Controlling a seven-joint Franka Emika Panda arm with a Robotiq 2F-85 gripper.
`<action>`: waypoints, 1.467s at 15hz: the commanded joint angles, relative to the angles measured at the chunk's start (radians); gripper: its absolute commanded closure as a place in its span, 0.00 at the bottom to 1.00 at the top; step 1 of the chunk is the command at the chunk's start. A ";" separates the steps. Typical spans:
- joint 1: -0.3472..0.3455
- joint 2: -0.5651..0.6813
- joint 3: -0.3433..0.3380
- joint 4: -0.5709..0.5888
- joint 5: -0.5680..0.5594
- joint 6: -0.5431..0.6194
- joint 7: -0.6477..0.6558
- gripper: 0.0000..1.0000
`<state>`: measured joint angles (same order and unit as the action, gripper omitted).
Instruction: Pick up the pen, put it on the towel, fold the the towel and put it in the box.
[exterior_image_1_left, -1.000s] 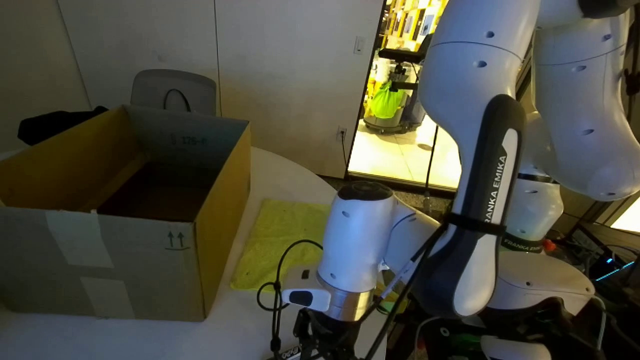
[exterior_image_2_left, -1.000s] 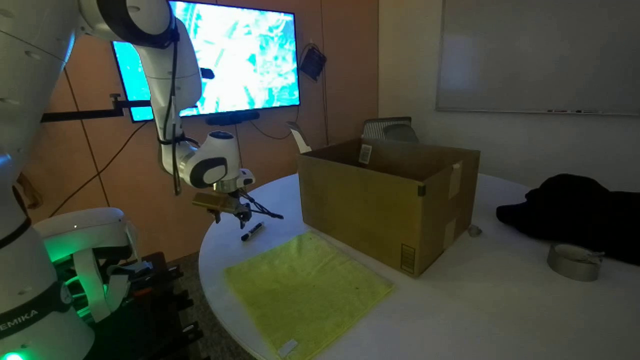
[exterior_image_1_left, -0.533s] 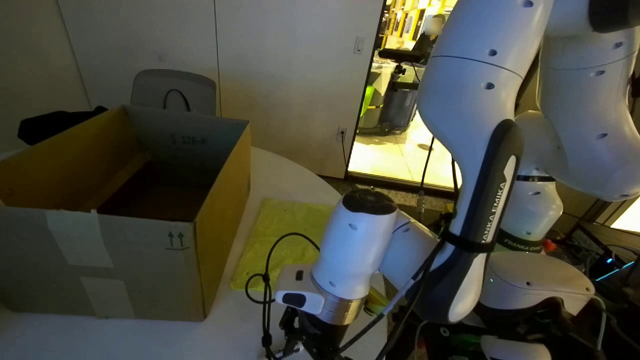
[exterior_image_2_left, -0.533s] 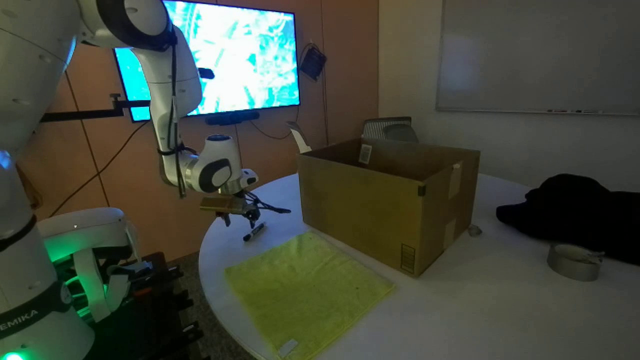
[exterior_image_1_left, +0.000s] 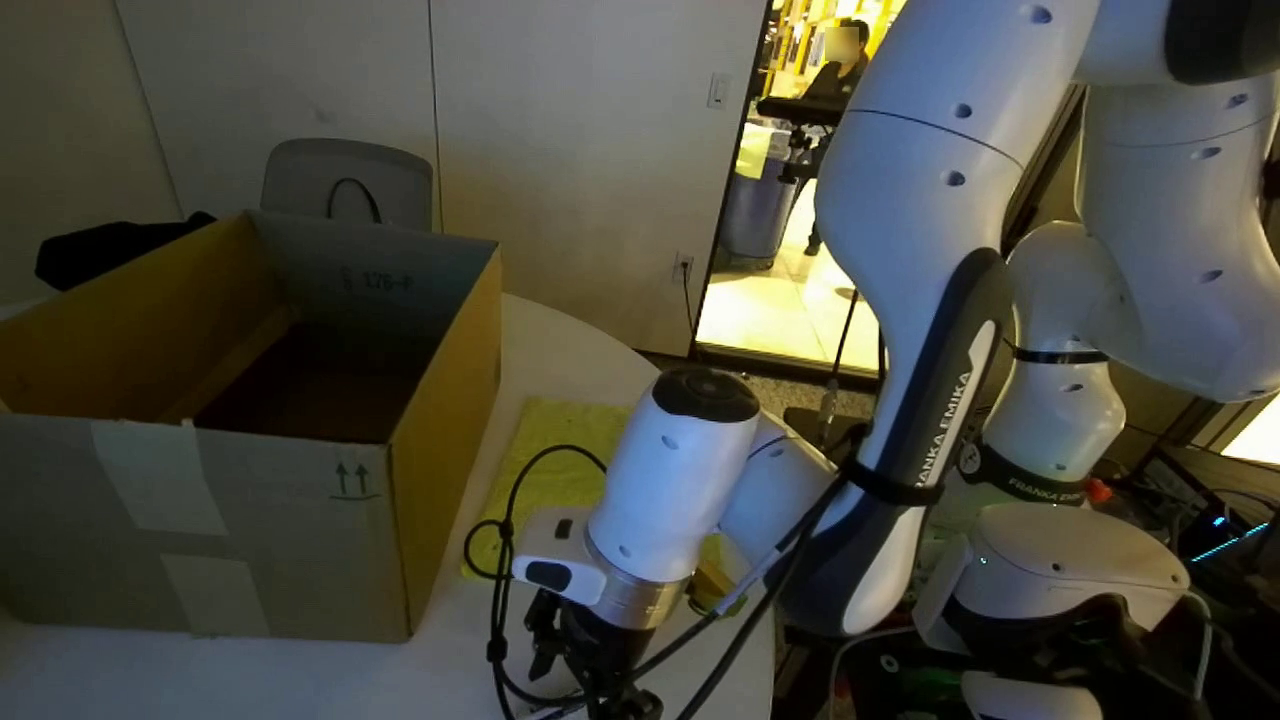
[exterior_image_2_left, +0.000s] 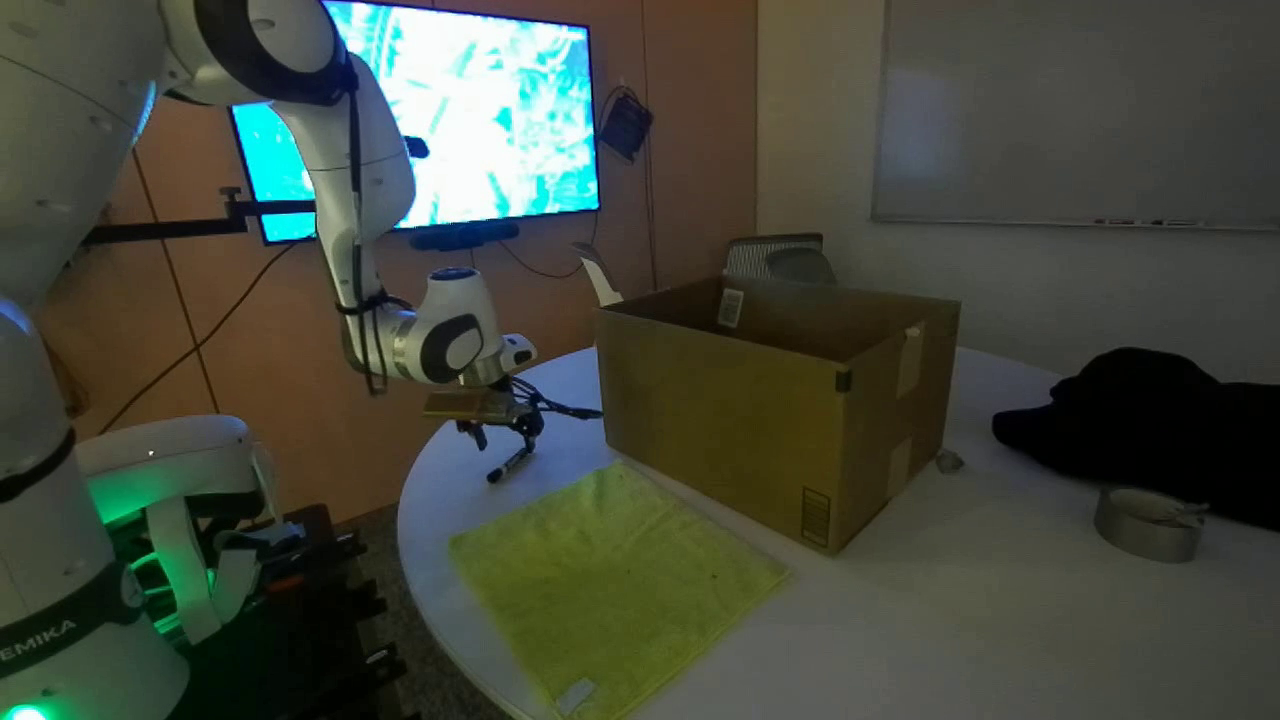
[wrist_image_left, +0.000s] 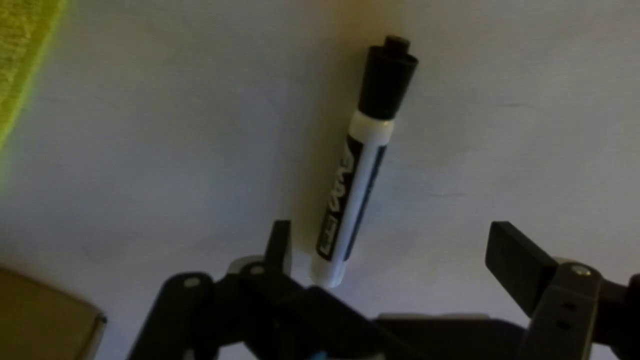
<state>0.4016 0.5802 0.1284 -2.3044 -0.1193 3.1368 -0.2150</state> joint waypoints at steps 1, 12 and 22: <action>0.036 0.054 -0.064 0.076 -0.038 -0.059 0.046 0.00; 0.276 0.002 -0.298 0.103 -0.282 -0.334 0.204 0.64; 0.113 -0.106 -0.133 0.144 -0.382 -0.748 0.174 0.86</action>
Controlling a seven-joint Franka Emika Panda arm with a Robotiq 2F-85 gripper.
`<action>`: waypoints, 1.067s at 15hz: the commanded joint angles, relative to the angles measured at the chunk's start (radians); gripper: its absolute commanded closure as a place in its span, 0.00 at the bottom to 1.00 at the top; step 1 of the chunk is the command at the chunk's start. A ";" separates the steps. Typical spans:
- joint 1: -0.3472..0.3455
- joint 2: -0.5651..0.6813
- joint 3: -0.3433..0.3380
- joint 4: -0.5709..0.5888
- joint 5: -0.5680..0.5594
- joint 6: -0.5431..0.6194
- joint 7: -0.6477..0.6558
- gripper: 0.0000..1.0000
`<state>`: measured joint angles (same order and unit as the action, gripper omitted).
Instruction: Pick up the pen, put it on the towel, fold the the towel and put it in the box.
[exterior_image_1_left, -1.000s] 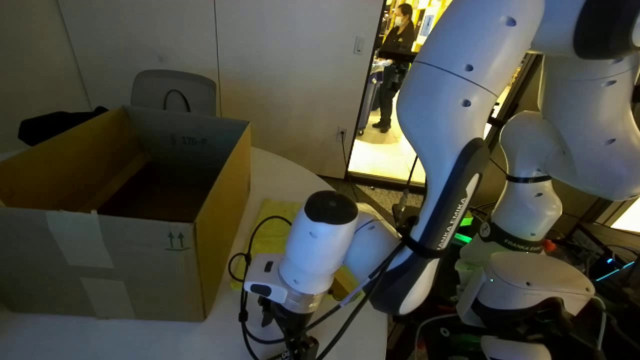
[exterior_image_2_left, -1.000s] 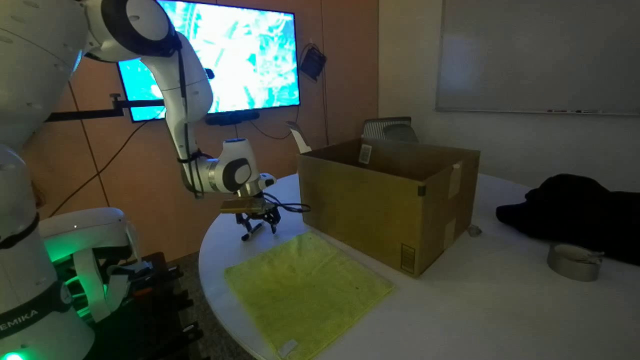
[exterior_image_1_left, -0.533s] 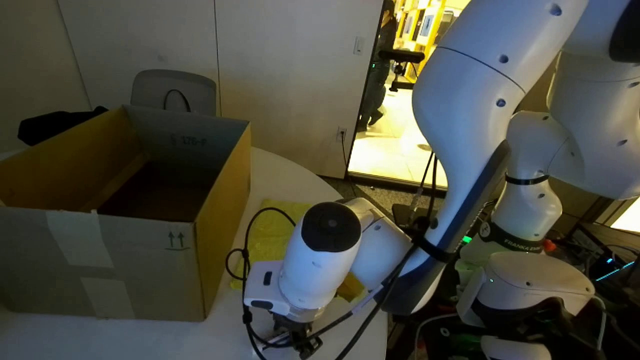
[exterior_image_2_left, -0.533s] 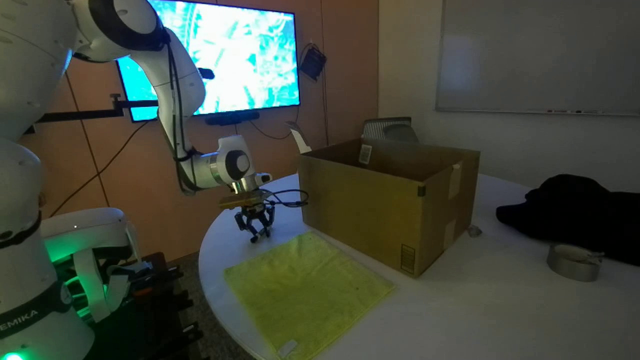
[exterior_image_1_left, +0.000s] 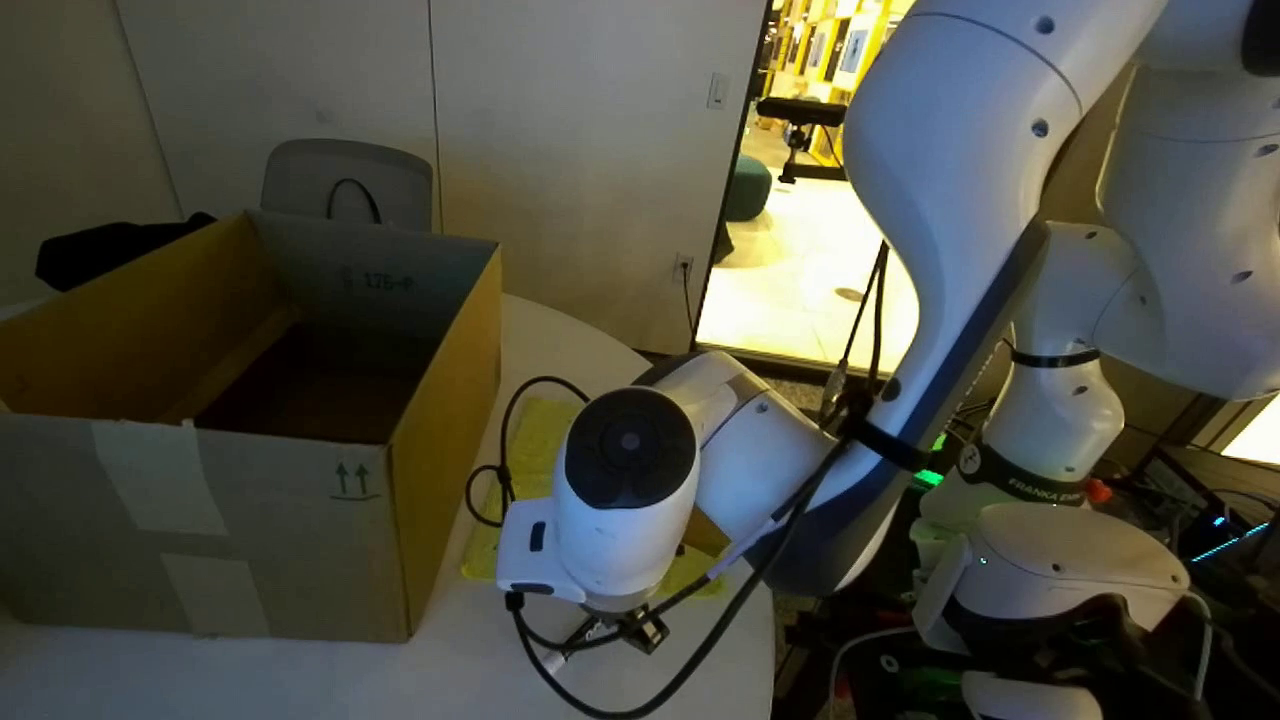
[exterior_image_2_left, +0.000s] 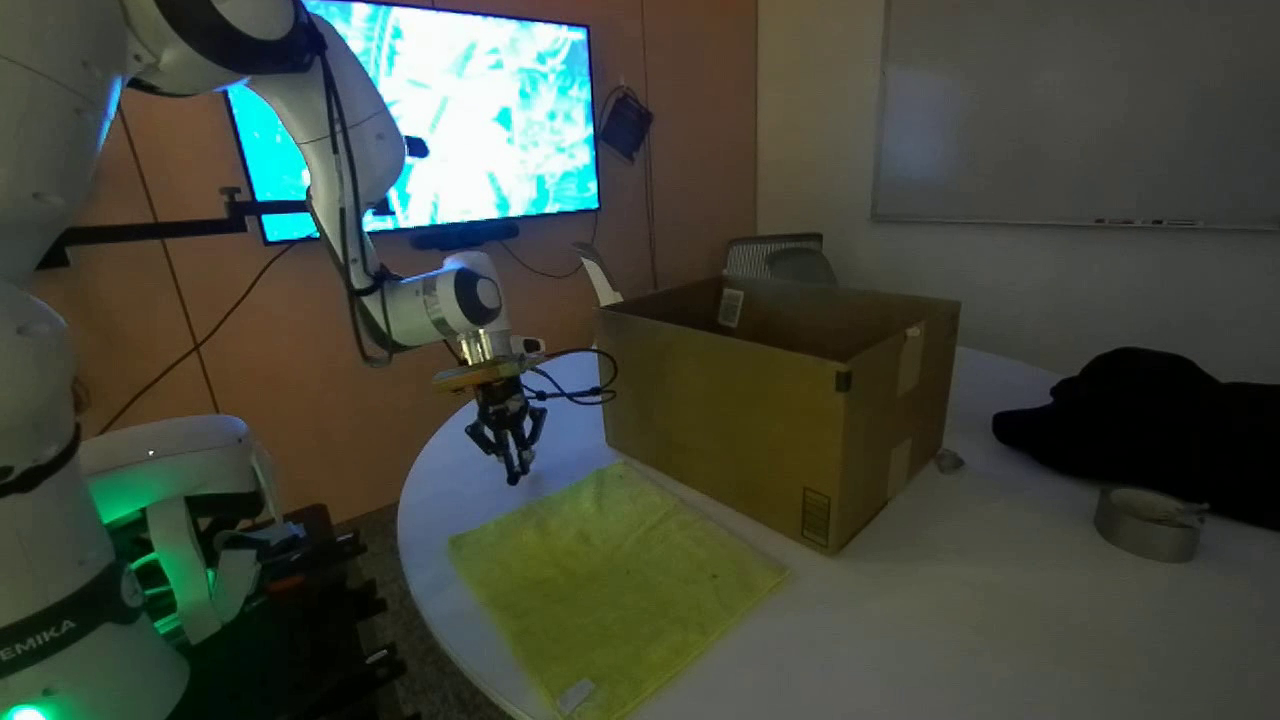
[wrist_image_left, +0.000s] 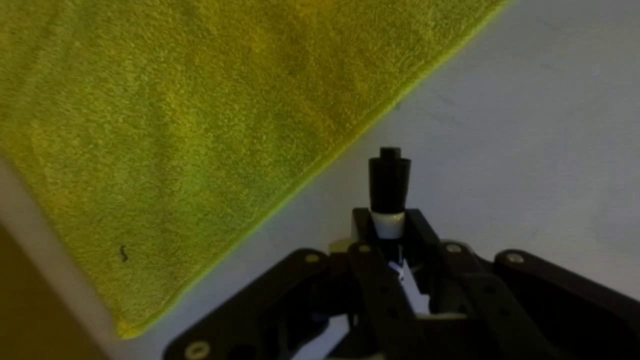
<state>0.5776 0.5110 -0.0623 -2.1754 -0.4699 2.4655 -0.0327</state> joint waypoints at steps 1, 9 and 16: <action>-0.091 -0.057 0.074 0.011 -0.030 -0.092 -0.018 0.86; -0.342 -0.133 0.077 -0.050 0.019 -0.037 -0.026 0.88; -0.523 -0.107 0.067 -0.150 0.210 0.157 0.018 0.88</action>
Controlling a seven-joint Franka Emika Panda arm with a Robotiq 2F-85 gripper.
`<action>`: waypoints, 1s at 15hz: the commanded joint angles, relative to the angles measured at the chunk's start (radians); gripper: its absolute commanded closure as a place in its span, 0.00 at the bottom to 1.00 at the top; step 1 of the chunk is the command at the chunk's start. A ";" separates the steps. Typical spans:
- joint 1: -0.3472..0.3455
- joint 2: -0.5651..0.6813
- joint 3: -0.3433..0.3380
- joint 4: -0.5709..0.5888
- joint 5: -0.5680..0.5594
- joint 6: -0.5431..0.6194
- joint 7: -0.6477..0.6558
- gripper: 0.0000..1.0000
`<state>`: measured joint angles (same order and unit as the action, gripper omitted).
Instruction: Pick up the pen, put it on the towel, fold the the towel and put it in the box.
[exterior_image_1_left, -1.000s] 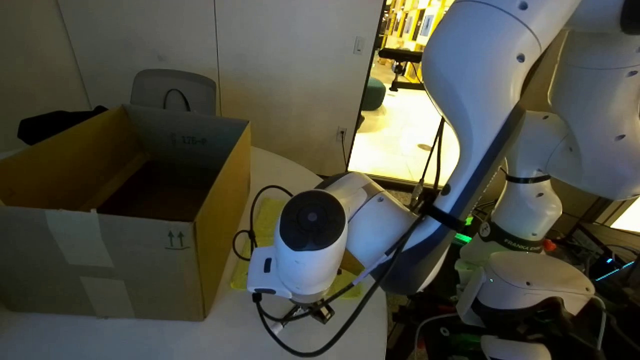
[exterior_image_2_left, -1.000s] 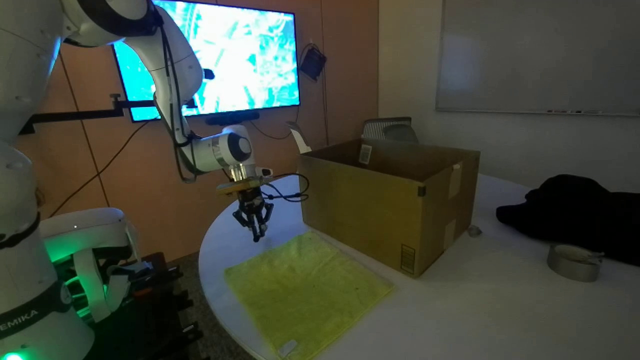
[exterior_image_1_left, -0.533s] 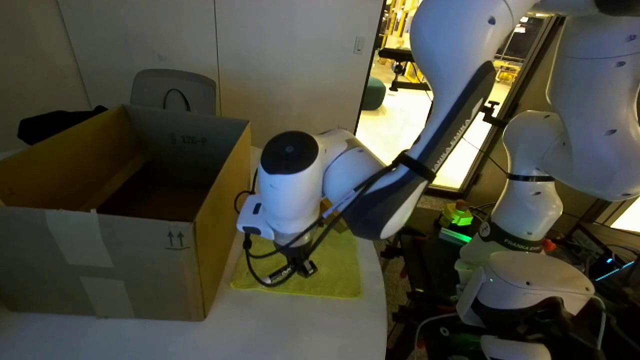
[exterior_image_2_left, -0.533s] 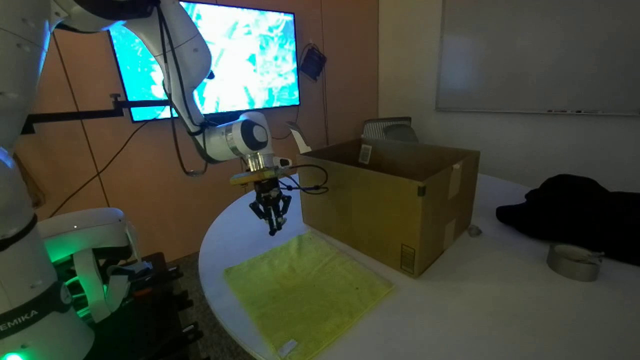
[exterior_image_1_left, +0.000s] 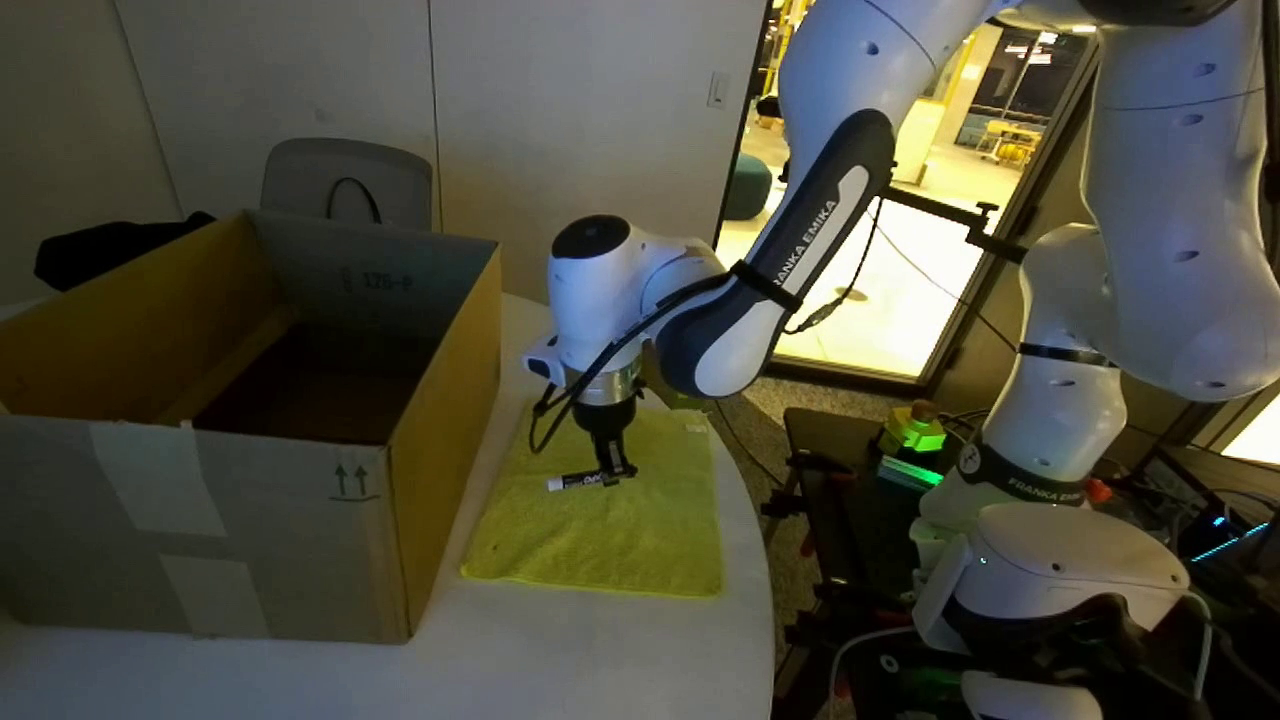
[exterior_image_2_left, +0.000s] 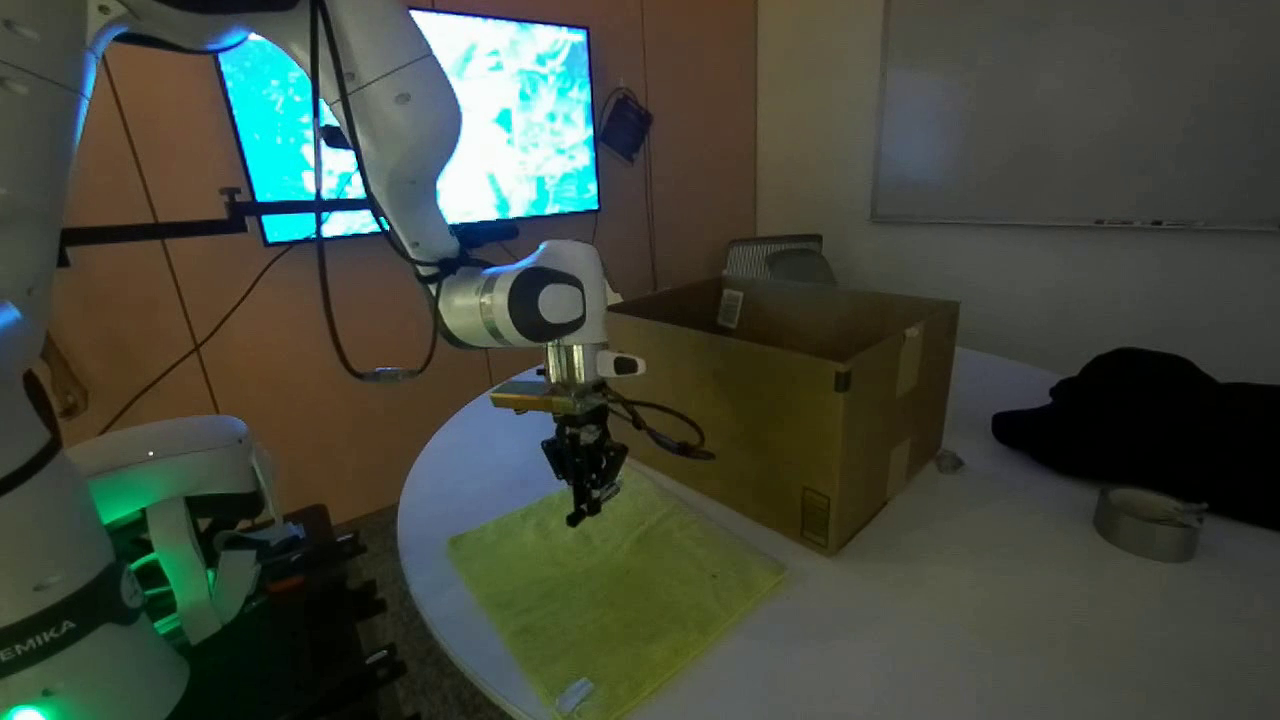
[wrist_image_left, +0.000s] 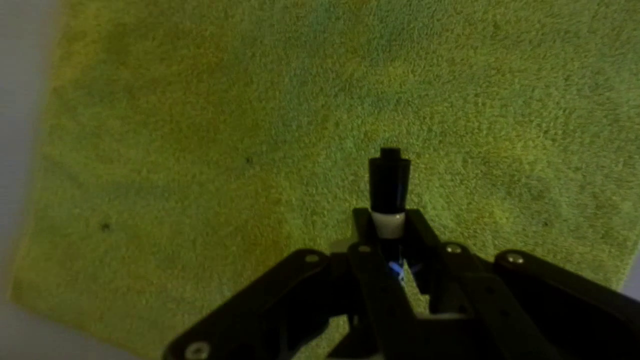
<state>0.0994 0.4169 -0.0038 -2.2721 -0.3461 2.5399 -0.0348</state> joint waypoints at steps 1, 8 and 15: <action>-0.060 -0.002 0.010 -0.068 0.123 0.122 0.028 0.88; -0.067 0.084 -0.019 -0.075 0.250 0.267 0.103 0.88; -0.016 0.088 -0.092 -0.075 0.212 0.291 0.161 0.50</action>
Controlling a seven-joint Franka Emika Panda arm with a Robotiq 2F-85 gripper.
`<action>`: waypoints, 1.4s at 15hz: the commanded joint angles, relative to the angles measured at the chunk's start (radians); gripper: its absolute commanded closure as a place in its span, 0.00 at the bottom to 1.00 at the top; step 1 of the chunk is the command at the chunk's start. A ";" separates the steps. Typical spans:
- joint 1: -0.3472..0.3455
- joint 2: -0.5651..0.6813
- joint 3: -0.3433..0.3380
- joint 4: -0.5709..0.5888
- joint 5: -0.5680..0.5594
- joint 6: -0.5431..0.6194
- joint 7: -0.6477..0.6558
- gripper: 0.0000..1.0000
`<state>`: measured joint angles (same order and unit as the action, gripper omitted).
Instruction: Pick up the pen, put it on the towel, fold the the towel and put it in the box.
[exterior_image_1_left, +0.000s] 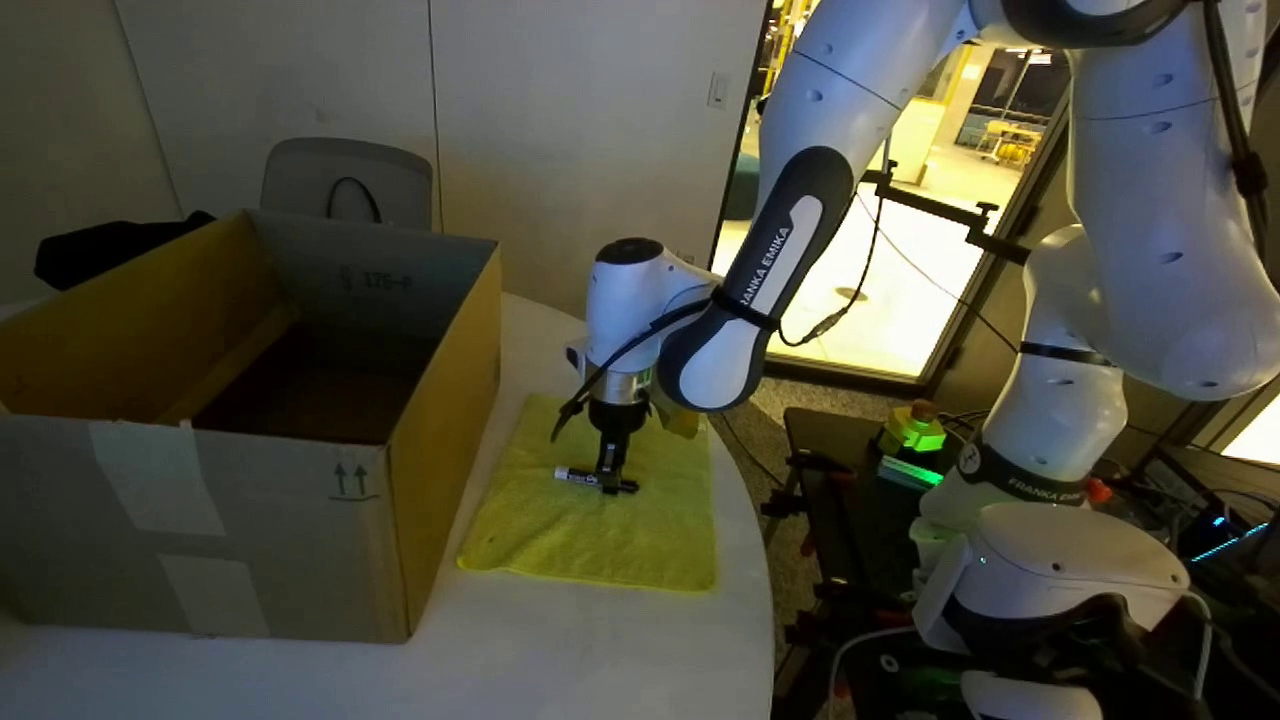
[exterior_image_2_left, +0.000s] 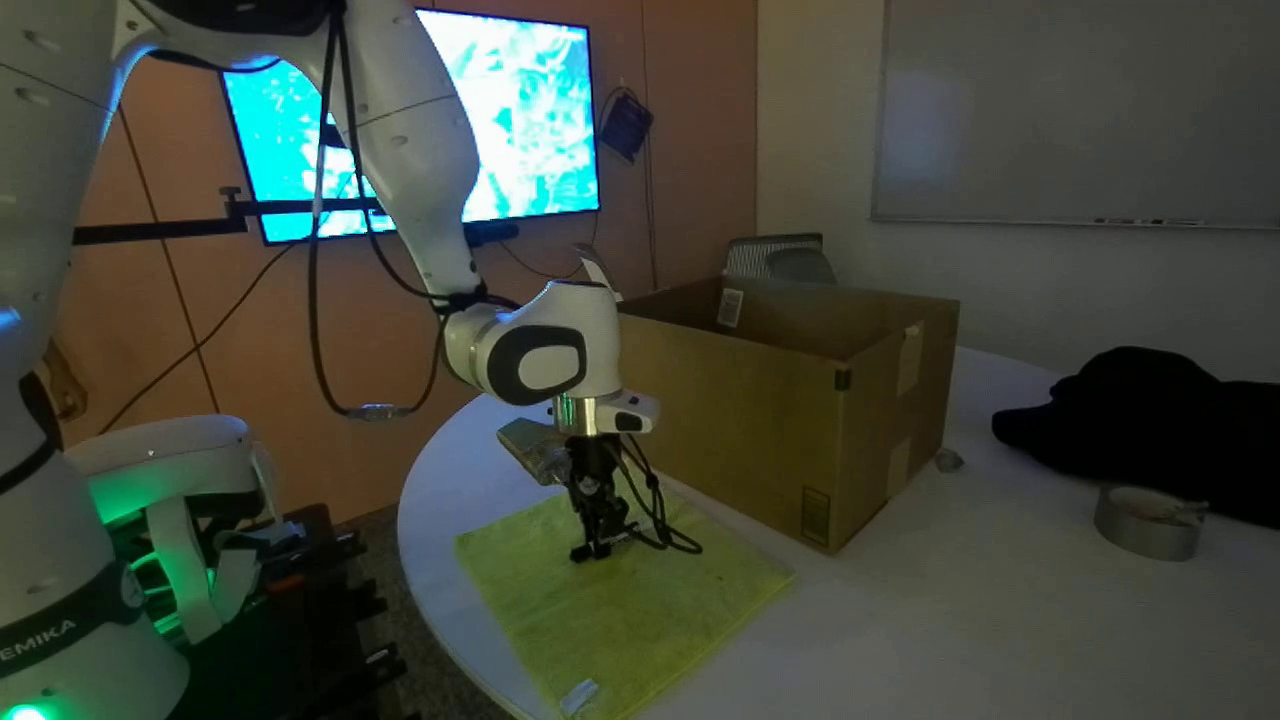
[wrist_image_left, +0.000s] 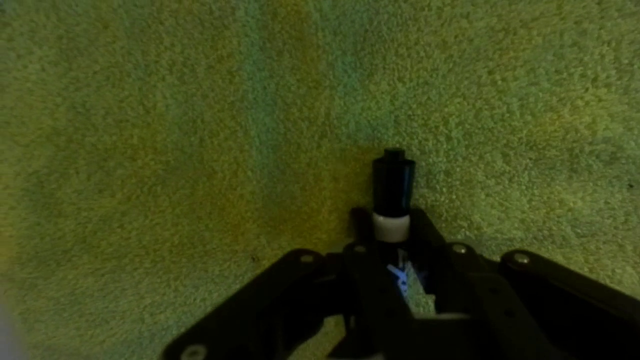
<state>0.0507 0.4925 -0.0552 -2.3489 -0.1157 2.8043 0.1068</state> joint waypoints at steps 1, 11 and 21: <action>0.035 0.003 -0.047 -0.002 -0.024 0.014 0.006 0.41; -0.021 -0.105 0.101 -0.049 0.020 -0.001 -0.181 0.00; -0.045 0.003 0.251 0.002 0.085 -0.037 -0.313 0.00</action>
<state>0.0241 0.4622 0.1708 -2.3727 -0.0567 2.7848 -0.1535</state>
